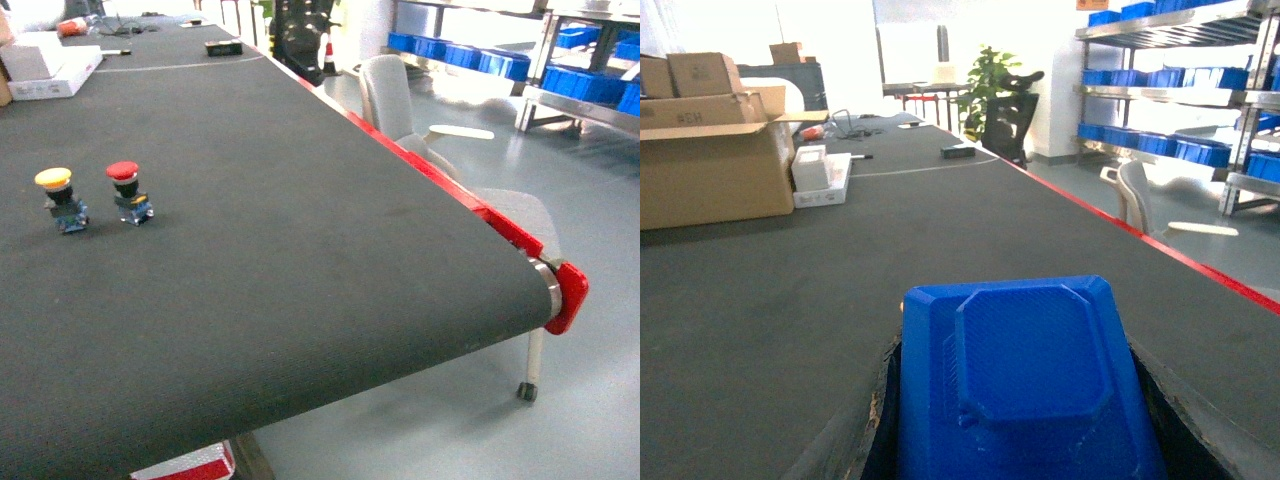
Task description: Pick blue part to blue bin on bottom shelf
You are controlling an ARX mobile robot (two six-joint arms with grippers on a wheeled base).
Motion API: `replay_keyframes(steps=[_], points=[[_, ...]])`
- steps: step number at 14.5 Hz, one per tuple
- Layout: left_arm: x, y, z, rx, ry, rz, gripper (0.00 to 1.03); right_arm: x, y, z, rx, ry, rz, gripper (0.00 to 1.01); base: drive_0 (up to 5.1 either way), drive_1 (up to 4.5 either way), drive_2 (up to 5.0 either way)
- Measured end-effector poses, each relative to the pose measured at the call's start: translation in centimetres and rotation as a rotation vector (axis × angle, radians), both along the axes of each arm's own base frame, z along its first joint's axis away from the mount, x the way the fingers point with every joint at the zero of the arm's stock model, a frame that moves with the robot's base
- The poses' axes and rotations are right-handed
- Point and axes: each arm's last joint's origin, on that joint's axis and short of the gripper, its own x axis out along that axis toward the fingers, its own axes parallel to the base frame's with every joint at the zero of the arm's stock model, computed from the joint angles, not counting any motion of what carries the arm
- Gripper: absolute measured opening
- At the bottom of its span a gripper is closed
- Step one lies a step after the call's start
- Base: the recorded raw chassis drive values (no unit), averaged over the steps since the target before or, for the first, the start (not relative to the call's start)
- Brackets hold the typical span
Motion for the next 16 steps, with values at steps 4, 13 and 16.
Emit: replay_keyframes(steps=[4,13,16], points=[[0.0,0.0,0.0,0.0,0.0,0.0,0.44,0.0,0.0,0.0,0.0,0.0,0.0,0.98,-1.7,-1.66,-1.7],[0.0,0.0,0.0,0.0,0.0,0.0,0.44,0.0,0.0,0.0,0.0,0.0,0.0,0.98,-1.6,-1.6,-1.6],[0.0,0.0,0.0,0.0,0.0,0.0,0.44,0.0,0.0,0.0,0.0,0.0,0.0,0.98,-1.6,-1.62,-1.6]])
